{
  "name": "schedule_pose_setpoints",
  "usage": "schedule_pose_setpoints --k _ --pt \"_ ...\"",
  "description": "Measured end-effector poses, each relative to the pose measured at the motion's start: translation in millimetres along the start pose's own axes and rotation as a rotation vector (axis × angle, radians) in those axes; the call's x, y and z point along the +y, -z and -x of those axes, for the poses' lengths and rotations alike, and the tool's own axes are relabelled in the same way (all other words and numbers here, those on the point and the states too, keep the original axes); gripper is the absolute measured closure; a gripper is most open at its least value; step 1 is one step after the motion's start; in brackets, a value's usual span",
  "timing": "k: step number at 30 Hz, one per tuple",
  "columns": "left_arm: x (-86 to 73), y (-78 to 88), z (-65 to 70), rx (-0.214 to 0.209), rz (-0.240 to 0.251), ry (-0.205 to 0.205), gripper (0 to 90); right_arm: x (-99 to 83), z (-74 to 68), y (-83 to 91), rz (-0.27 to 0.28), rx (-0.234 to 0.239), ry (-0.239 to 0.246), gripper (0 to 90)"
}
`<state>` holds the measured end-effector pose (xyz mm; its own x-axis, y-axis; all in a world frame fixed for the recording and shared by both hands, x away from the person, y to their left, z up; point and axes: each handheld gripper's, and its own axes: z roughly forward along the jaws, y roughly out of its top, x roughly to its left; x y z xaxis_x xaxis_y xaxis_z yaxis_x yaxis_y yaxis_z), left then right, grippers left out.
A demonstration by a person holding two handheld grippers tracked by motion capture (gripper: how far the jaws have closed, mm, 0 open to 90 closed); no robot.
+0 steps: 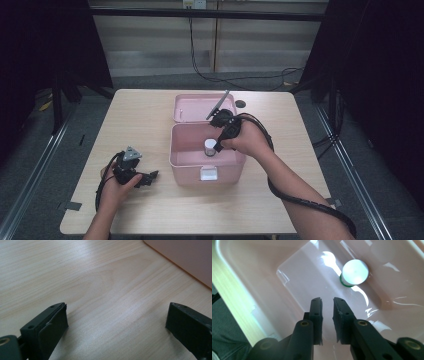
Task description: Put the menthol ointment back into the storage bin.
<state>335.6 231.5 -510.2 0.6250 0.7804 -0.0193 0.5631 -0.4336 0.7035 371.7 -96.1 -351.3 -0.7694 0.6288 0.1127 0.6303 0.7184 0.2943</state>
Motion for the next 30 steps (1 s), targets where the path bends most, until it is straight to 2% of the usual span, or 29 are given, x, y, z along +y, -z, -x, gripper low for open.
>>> schedule_pose_setpoints --k 12,21,23,30 --pt "0.0 0.0 0.1 0.0 0.001 0.001 3.3 -1.3 -10.0 11.2 -0.005 0.016 0.053 90.0" --pt "0.0 0.0 0.1 0.0 0.0 0.001 3.2 -2.3 -22.0 19.0 0.0 0.038 0.101 90.0" --pt "0.0 0.0 0.0 0.0 0.001 0.0 3.2 -2.6 -24.1 21.6 0.015 0.049 0.104 90.0" --pt "0.0 0.0 0.1 0.0 0.0 0.0 3.2 -4.6 -33.6 24.5 0.009 0.061 0.132 90.0"
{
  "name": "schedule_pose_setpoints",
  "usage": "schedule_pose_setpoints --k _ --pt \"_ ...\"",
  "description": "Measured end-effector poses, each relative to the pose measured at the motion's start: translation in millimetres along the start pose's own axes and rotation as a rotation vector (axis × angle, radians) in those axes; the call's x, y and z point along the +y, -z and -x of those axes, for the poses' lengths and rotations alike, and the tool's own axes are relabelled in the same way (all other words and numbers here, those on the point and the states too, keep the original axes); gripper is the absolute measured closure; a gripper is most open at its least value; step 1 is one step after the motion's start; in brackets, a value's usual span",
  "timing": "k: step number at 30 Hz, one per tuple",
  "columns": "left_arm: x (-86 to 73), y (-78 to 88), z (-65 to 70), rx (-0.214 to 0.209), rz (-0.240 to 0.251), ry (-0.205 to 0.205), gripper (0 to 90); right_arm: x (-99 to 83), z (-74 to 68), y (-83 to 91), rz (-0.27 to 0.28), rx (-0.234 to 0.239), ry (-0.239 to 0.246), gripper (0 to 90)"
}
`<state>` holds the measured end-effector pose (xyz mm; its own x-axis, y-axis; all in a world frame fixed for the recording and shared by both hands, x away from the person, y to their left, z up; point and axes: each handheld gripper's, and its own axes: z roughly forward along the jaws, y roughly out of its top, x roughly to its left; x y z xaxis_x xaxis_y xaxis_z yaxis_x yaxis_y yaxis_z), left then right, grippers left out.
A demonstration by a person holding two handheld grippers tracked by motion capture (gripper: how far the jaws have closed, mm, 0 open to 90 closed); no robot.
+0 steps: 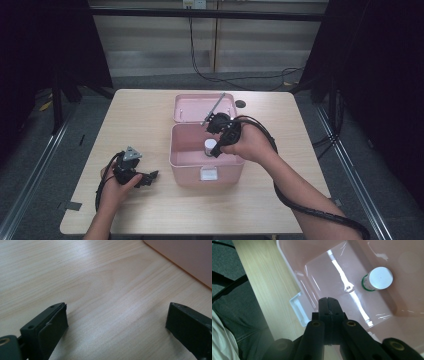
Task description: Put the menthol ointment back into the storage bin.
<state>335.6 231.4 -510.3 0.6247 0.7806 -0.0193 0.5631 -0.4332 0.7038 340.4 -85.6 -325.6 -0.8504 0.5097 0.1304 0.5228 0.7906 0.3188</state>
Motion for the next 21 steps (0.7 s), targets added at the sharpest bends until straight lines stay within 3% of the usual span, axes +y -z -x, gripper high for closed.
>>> schedule_pose_setpoints --k 8,21 --pt "0.0 0.0 0.0 0.0 0.0 0.0 3.2 -2.5 -10.6 0.9 0.005 0.013 0.026 90.0" --pt "0.0 0.0 0.0 0.0 0.0 0.0 3.2 -9.0 -23.6 -13.7 -0.011 0.065 0.07 90.0"
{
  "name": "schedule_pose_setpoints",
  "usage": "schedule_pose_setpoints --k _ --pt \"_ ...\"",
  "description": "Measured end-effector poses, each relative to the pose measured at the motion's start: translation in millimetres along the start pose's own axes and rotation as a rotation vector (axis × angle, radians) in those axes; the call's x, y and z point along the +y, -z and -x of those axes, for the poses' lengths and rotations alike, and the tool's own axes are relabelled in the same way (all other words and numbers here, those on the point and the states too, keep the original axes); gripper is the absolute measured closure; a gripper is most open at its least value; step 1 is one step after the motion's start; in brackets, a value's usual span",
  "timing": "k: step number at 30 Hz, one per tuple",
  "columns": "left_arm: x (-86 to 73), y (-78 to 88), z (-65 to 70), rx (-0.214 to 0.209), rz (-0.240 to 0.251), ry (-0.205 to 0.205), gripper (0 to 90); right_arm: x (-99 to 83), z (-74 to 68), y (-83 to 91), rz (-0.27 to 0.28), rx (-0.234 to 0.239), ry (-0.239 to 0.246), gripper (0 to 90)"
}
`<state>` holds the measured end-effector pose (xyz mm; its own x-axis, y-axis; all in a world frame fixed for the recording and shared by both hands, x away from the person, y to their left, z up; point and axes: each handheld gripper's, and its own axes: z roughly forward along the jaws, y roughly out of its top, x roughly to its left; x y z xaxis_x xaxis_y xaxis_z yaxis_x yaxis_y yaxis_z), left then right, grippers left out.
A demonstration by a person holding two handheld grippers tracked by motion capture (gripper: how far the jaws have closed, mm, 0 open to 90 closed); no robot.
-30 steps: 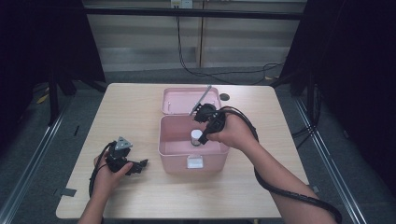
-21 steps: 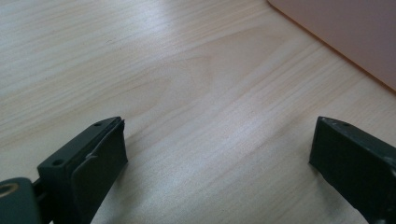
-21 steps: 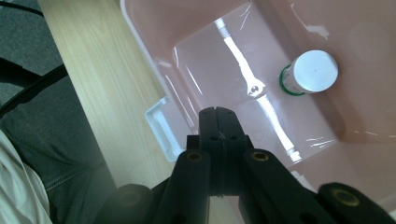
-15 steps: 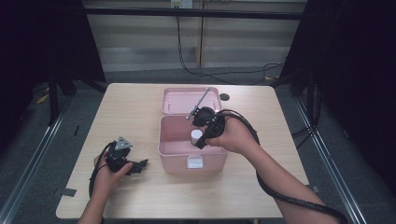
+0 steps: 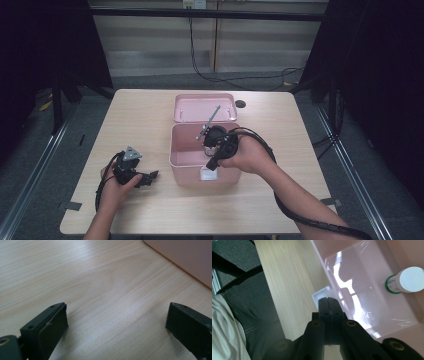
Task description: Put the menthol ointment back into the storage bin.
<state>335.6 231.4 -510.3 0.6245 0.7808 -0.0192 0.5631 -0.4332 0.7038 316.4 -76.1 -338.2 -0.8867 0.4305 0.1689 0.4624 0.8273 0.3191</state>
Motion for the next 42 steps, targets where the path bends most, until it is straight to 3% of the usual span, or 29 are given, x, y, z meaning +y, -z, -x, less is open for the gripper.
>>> schedule_pose_setpoints --k 18,28,31,33,42 --pt "-0.1 -0.3 0.1 0.002 0.003 0.001 3.2 -8.3 -0.8 -23.8 -0.015 0.013 0.036 90.0" --pt "-0.1 -0.3 0.1 0.002 0.004 0.0 3.1 -10.8 -3.6 -30.5 -0.011 -0.002 0.072 90.0" --pt "-0.1 -0.1 -0.1 0.002 0.001 -0.004 3.1 -12.1 -3.6 -30.3 0.001 0.003 0.06 90.0" --pt "-0.1 -0.2 -0.1 0.002 0.001 -0.005 3.1 -13.0 -3.9 -30.9 0.008 -0.002 0.083 90.0" --pt "-0.2 -0.3 0.1 0.0 0.001 -0.001 3.0 -15.2 -4.9 -31.2 0.02 -0.006 0.081 90.0"
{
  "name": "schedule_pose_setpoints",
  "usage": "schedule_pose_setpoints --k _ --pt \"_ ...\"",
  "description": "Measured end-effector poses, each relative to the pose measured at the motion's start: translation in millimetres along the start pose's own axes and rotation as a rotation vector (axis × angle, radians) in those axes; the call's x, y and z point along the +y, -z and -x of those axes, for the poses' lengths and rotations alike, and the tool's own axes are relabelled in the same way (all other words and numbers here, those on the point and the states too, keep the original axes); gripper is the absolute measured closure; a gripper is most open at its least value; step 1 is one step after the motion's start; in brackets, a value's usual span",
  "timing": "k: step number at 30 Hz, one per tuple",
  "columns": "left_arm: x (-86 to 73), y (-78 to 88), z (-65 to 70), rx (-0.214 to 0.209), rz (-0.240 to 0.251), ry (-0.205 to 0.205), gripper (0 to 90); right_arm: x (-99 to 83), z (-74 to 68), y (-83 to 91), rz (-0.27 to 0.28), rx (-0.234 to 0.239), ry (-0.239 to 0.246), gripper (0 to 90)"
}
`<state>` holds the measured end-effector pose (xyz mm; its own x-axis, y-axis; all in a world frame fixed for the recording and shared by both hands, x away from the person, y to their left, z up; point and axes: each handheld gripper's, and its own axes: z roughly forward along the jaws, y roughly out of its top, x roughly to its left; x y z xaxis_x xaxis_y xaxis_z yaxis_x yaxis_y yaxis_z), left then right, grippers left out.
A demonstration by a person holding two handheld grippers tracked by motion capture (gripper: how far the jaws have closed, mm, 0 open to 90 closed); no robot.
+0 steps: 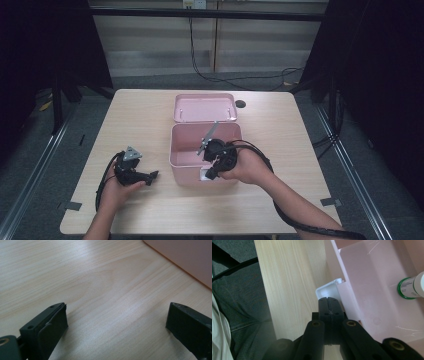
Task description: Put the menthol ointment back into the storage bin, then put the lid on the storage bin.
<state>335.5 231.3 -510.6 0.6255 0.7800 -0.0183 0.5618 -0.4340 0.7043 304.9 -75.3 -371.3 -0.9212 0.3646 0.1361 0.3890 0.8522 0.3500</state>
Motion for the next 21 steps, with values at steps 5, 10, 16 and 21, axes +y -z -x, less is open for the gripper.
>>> schedule_pose_setpoints --k 5,10,16,21 --pt "0.1 -0.2 0.3 0.001 0.002 0.006 3.0 -1.9 1.4 0.5 0.01 0.013 -0.008 90.0" --pt "7.0 0.3 1.4 0.011 -0.055 0.014 4.0 -2.0 1.8 0.6 0.01 0.015 -0.005 90.0" --pt "22.2 2.1 -3.9 -0.033 -0.131 0.085 15.8 -3.0 3.7 0.3 0.021 0.023 0.002 90.0" --pt "38.2 2.3 -10.4 -0.061 -0.185 0.153 16.4 -3.2 4.4 0.2 0.026 0.026 0.005 90.0"
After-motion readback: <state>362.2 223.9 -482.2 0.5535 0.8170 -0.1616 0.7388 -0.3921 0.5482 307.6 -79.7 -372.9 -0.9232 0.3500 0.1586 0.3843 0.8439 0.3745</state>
